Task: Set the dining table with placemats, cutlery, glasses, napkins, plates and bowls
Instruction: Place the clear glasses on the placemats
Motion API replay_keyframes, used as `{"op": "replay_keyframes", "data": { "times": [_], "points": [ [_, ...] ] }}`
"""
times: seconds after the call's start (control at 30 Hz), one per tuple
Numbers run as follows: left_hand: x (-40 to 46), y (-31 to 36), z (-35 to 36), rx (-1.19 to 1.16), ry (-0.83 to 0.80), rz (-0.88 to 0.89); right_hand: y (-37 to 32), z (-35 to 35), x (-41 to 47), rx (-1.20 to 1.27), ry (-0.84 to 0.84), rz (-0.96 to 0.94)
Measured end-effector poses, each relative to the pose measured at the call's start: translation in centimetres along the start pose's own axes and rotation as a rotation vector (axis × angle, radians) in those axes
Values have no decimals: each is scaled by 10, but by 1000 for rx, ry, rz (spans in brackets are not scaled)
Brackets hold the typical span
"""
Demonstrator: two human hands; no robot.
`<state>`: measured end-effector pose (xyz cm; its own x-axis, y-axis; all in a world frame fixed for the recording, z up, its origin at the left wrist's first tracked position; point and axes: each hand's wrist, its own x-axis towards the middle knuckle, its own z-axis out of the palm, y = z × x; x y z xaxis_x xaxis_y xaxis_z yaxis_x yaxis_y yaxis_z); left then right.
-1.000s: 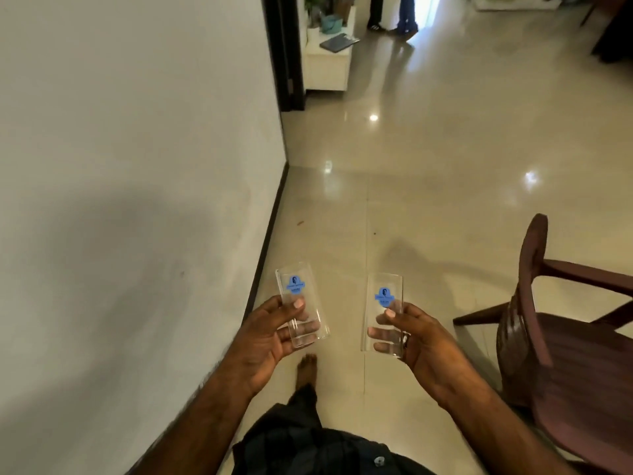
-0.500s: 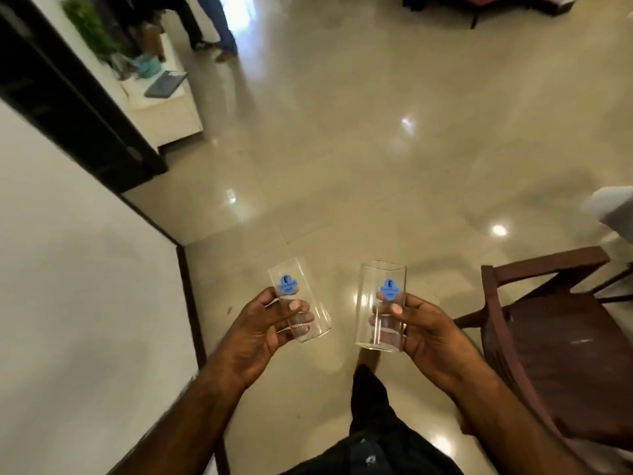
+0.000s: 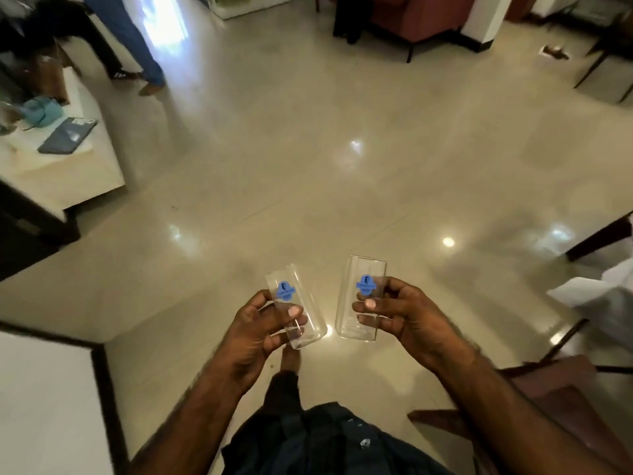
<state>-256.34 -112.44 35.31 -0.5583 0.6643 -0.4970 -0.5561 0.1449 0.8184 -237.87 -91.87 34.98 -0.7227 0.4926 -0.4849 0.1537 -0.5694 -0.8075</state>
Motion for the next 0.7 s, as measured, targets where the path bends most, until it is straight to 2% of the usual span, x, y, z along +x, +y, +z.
{"op": "replay_keyframes", "data": {
  "times": [0.13, 0.33, 0.53, 0.7],
  "points": [
    [120, 50, 28, 84, -103, -35, -34, -18, 72, 123, 187, -29],
    [257, 113, 109, 285, -342, -140, -85, -60, 121, 281, 399, -76],
    [362, 119, 250, 472, -548, -220, -120, -155, 146, 452, 577, -159],
    [414, 90, 393, 543, -628, -269, -155, -267, 152, 555, 648, -210]
  ]
}}
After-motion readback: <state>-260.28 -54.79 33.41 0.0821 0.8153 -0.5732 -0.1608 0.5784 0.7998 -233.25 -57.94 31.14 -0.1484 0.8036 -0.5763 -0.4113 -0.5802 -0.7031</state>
